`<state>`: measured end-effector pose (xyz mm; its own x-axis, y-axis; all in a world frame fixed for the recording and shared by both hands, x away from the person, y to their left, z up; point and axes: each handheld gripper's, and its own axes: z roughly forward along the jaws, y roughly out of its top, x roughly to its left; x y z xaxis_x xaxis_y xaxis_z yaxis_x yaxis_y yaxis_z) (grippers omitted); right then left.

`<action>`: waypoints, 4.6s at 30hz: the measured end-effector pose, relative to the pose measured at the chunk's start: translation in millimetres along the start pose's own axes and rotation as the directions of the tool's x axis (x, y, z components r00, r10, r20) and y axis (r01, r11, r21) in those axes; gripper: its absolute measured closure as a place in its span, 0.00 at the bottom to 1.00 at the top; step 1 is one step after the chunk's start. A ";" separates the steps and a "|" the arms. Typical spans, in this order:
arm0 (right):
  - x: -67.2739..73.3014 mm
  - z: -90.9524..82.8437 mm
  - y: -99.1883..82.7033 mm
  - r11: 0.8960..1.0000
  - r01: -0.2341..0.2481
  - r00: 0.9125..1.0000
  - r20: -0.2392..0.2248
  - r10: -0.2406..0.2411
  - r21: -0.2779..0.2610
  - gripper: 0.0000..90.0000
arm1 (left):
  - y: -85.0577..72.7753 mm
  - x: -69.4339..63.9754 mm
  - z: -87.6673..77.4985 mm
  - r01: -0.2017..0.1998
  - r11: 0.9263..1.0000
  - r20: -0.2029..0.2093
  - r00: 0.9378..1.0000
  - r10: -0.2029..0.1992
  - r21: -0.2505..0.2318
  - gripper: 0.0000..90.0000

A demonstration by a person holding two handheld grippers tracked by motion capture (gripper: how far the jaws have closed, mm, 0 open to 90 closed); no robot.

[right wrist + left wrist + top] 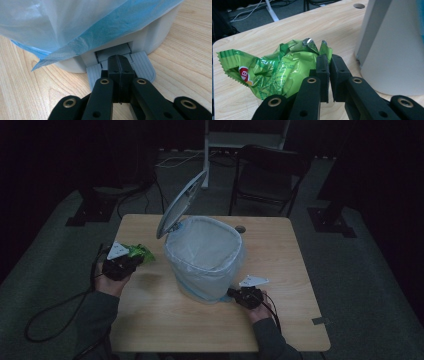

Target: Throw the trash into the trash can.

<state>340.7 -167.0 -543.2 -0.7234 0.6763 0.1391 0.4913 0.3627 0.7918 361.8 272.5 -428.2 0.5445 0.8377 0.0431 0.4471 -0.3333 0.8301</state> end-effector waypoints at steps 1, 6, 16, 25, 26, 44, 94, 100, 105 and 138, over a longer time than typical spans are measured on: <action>-0.1 0.0 0.0 1.000 0.000 1.000 0.000 0.000 0.000 1.00 | 0.6 -0.7 -1.7 -0.002 1.000 0.004 1.000 0.002 -0.002 0.95; -0.1 0.0 0.0 1.000 -0.002 1.000 0.000 0.002 0.001 1.00 | 4.1 -5.6 -10.7 -0.009 1.000 0.024 1.000 0.010 -0.025 0.95; -0.1 0.0 0.1 1.000 -0.002 1.000 -0.001 0.002 0.001 1.00 | 8.2 -14.2 -23.9 -0.030 0.999 0.040 0.999 0.032 -0.044 0.95; 0.0 0.0 0.2 1.000 -0.004 1.000 -0.001 0.004 0.001 1.00 | 15.6 -22.8 -41.1 -0.054 0.996 0.062 0.996 0.059 -0.071 0.95; 0.0 0.0 0.2 1.000 -0.004 1.000 -0.001 0.004 0.001 1.00 | 16.6 -23.8 -43.1 -0.055 0.996 0.064 0.996 0.060 -0.075 0.95; -0.4 -0.1 0.1 1.000 -0.006 1.000 -0.005 0.006 0.001 1.00 | 28.9 -39.1 -77.4 -0.118 0.985 0.081 0.988 0.129 -0.126 0.95; -0.9 -0.1 0.1 1.000 -0.006 1.000 -0.006 0.006 0.001 1.00 | 60.2 -65.7 -128.6 -0.119 0.957 0.381 0.899 0.218 -0.266 0.95; -1.0 -0.1 0.0 1.000 -0.007 1.000 -0.007 0.007 0.000 1.00 | 66.0 -76.1 -128.4 -0.141 0.954 0.407 0.880 0.244 -0.266 0.95; -1.2 0.0 -0.1 1.000 -0.009 1.000 -0.009 0.009 0.000 1.00 | 70.8 -82.1 -128.6 -0.138 0.951 0.439 0.862 0.253 -0.277 0.95; -2.0 0.0 0.0 1.000 -0.016 1.000 -0.016 0.016 0.001 1.00 | 118.5 -103.3 -88.9 -0.112 0.938 0.507 0.817 0.274 -0.327 0.94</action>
<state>342.2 -168.4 -543.4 -0.7231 0.6718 0.1606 0.5028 0.3526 0.7892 295.4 184.9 -284.9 0.9273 0.3737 -0.0191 0.1265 -0.2650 0.9559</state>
